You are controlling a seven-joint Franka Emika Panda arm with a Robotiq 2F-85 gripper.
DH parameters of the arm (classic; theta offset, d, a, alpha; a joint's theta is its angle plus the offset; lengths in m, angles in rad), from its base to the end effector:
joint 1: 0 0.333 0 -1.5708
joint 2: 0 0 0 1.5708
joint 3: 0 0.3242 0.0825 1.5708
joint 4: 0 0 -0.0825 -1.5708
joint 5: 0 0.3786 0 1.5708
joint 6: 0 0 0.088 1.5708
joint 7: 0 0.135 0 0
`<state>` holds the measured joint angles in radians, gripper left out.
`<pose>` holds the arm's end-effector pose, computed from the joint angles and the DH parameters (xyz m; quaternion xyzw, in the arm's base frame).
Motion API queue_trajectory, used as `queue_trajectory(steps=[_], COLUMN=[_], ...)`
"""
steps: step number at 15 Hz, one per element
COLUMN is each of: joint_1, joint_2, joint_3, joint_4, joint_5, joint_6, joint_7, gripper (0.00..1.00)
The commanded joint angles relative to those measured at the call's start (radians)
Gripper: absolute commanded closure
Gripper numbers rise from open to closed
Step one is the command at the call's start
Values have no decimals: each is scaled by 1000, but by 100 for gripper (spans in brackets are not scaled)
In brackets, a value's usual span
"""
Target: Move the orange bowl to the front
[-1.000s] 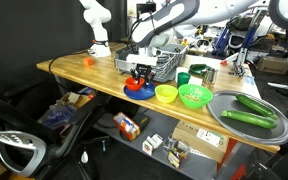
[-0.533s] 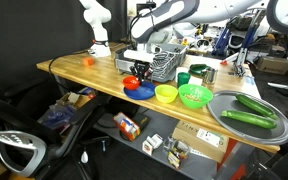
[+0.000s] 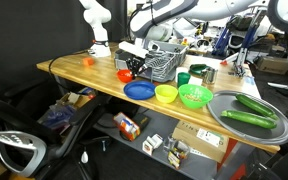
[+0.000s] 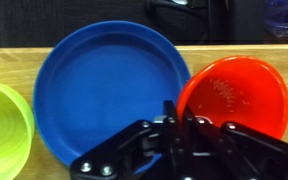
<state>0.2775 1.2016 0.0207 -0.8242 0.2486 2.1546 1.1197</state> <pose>0.7758 0.2472 0.1604 -0.8790 0.4578 0.0274 0.1303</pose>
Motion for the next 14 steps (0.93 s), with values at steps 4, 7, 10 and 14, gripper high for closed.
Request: queue_trajectory(steps=[4, 7, 10, 14], joint_1=[25, 39, 52, 55], joint_2=[-158, -255, -340, -458], joint_3=[-1, -10, -37, -63], joint_4=[-188, -316, -444, -632], joint_5=[14, 12, 14, -21], joint_6=[165, 248, 353, 461], joint_7=[38, 60, 113, 213], gripper=[98, 98, 98, 98])
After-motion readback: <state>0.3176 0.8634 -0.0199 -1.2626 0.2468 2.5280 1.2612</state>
